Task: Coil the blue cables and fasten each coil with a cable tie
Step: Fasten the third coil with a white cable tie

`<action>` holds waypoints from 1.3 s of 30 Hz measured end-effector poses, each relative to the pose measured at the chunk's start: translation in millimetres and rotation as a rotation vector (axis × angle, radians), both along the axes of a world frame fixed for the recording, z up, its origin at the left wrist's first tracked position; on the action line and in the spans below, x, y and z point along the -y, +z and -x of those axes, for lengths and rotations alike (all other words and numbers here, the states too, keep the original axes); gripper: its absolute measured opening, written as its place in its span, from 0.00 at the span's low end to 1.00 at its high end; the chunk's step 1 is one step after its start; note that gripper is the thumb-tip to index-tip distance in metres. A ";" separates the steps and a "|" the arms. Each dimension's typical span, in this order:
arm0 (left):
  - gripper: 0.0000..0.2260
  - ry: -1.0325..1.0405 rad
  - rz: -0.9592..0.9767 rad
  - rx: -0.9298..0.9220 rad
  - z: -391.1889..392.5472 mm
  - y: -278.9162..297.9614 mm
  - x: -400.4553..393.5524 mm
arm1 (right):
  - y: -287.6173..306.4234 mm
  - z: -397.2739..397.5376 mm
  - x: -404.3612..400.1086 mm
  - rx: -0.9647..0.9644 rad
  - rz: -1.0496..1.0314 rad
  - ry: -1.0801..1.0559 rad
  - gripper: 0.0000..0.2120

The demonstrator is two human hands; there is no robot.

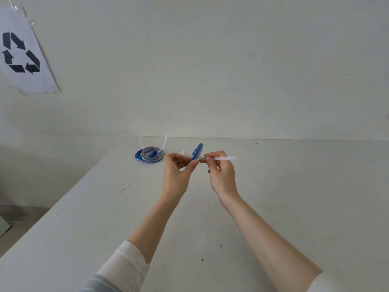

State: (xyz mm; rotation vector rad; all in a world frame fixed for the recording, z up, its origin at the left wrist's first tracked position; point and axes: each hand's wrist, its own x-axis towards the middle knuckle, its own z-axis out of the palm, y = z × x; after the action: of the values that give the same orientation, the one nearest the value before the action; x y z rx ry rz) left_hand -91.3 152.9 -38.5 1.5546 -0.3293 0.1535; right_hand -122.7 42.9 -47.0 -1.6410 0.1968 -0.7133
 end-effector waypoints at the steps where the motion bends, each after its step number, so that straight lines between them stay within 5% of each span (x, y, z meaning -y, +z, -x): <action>1: 0.09 -0.024 0.011 -0.014 -1.3 -0.1 -0.3 | -0.5 0.4 -0.3 0.007 0.011 0.009 0.06; 8: 0.10 -0.114 0.191 -0.165 -7.1 -2.3 -2.8 | 3.6 3.3 -0.1 0.031 0.176 0.199 0.09; 12: 0.06 -0.115 0.335 -0.257 -9.3 0.8 -4.2 | 8.7 7.2 0.5 0.215 0.221 0.157 0.12; 21: 0.06 -0.112 0.199 -0.195 -3.9 6.1 -3.2 | 27.4 3.3 6.8 0.172 -0.377 0.532 0.15; 27: 0.07 -0.092 0.137 -0.160 -8.1 15.2 -1.0 | 39.2 3.3 7.1 -0.013 -0.159 0.286 0.08; 39: 0.08 -0.092 0.042 -0.053 4.9 23.0 5.4 | 47.2 3.9 -1.8 -0.022 0.048 0.087 0.15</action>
State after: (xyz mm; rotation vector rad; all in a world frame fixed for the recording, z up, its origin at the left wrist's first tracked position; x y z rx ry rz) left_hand -96.2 147.5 -15.4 1.4969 -0.3528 0.0467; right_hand -126.5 44.7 0.2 -1.6935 0.1233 -0.6386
